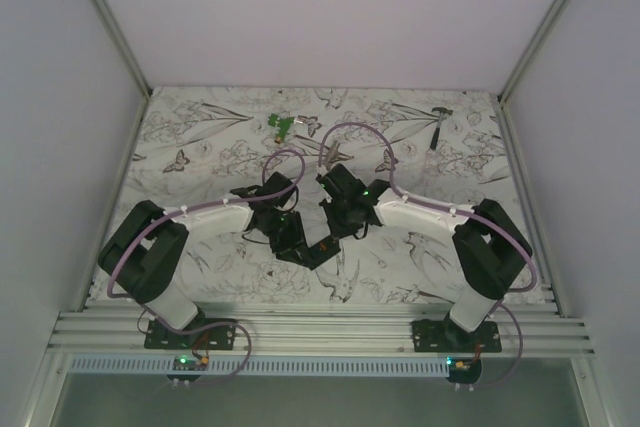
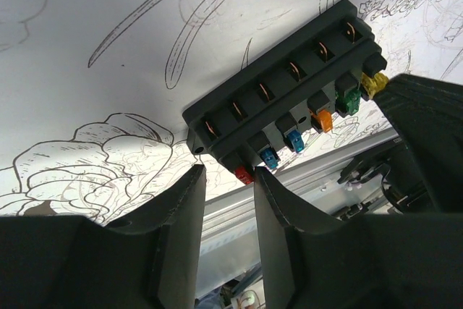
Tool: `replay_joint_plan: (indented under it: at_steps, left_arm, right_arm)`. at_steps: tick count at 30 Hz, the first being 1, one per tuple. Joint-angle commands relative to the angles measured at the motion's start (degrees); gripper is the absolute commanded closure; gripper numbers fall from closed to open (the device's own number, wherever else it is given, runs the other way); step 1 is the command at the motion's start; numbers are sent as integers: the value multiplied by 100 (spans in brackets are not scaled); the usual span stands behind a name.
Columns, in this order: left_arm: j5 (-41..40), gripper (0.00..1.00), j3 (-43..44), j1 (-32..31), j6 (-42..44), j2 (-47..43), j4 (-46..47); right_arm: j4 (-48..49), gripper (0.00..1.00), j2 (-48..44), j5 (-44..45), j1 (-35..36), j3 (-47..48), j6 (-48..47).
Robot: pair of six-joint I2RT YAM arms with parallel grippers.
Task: Snap on the fuse box
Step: Install the fuse at the fuse box base.
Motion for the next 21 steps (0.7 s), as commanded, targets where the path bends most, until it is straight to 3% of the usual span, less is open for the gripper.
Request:
replay_joint_plan:
  at_steps: [1, 21]
  left_arm:
    - [-521, 66, -307, 48, 77, 291, -501]
    - [-541, 66, -318, 95, 86, 344, -507]
  right_arm:
    - [-883, 100, 966, 1121, -207, -640, -401]
    - [-1199, 100, 1941, 1096, 152, -544, -590]
